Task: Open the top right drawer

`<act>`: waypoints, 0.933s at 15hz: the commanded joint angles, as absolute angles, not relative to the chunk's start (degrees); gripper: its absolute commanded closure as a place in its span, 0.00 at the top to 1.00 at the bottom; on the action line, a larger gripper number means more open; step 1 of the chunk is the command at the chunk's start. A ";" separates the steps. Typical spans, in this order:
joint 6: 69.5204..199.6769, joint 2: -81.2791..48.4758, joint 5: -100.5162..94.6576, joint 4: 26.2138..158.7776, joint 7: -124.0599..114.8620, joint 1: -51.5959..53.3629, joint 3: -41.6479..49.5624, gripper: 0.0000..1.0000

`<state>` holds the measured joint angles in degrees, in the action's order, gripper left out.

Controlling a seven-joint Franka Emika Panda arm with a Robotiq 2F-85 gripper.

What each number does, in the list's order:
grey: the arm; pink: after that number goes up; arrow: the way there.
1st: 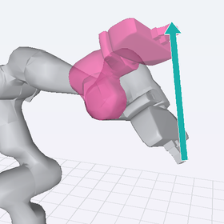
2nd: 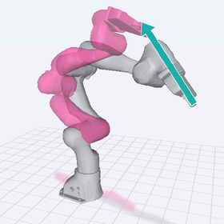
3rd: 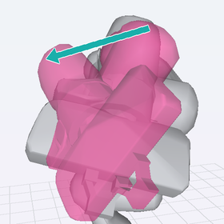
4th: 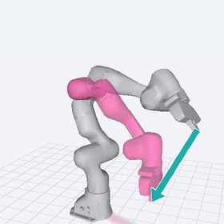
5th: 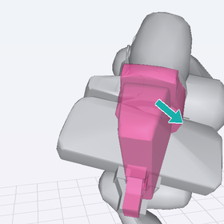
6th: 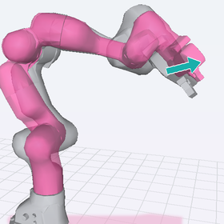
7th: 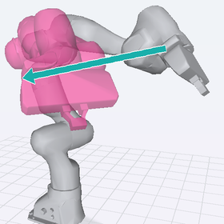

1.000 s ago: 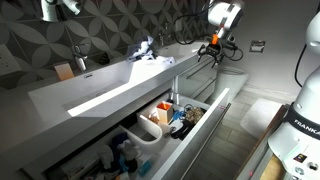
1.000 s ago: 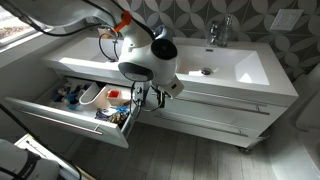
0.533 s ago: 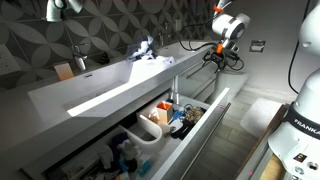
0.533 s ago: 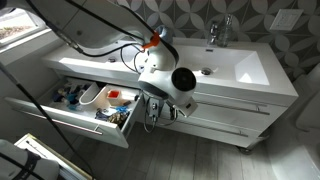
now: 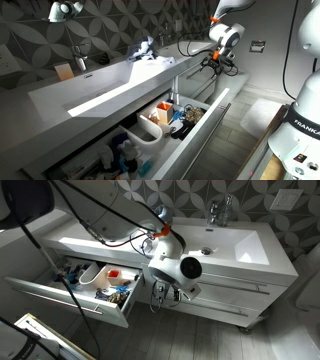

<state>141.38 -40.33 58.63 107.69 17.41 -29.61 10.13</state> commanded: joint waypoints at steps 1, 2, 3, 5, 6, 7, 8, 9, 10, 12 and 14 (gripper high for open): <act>140.85 -40.80 58.60 107.10 17.08 -29.44 10.37 1.00; 140.60 -41.08 58.60 106.76 16.92 -29.45 10.37 1.00; 140.53 -41.22 58.60 106.61 16.86 -29.46 10.37 1.00; 140.39 -41.29 58.60 106.47 16.81 -29.46 10.38 1.00; 140.35 -41.29 58.60 106.42 16.79 -29.47 10.38 1.00; 140.34 -41.29 58.60 106.37 16.79 -29.47 10.38 1.00; 140.32 -41.30 58.60 106.32 16.77 -29.47 10.38 1.00; 140.31 -41.30 58.60 106.28 16.77 -29.47 10.39 1.00; 140.31 -41.30 58.60 106.26 16.76 -29.47 10.39 1.00; 140.30 -41.31 58.60 106.26 16.76 -29.48 10.39 1.00; 140.30 -41.31 58.59 106.26 16.76 -29.48 10.39 1.00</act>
<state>140.49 -41.28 58.63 106.37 16.88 -29.63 10.18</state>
